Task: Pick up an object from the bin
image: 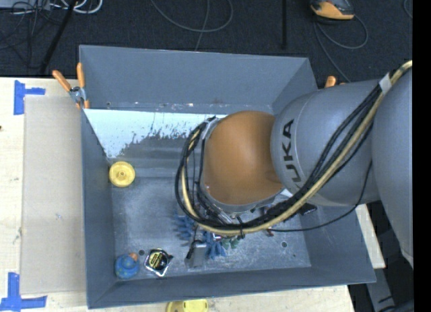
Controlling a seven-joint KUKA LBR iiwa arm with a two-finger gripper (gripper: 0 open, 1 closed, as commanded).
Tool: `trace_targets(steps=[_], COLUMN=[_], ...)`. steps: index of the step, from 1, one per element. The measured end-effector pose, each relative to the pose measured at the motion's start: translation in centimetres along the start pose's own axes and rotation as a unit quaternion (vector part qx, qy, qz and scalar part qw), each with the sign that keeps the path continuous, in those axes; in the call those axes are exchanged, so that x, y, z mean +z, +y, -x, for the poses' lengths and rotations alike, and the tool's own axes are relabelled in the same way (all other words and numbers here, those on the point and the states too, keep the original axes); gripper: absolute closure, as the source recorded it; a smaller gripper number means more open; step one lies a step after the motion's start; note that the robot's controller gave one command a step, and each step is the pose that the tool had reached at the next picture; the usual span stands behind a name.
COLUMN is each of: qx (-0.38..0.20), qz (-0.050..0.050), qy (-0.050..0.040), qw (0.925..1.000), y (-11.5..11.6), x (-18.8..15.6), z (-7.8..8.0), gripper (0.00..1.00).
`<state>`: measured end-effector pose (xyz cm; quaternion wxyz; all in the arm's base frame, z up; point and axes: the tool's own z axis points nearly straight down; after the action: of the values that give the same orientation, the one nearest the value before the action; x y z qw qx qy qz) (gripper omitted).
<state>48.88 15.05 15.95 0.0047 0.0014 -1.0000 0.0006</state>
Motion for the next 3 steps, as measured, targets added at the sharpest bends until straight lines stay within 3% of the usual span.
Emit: trace_targets(steps=[1,2,3], qx=[0.002,0.011,0.045], qz=[0.001,0.002,0.001], qy=[-0.0035,-0.0057,-0.0033], qw=[1.0,0.9999,0.999], y=[-0.1,-3.7,-6.8], x=[-0.4,2.6,5.2], z=[0.2,1.8,1.2], gripper=[0.0,0.0,1.0])
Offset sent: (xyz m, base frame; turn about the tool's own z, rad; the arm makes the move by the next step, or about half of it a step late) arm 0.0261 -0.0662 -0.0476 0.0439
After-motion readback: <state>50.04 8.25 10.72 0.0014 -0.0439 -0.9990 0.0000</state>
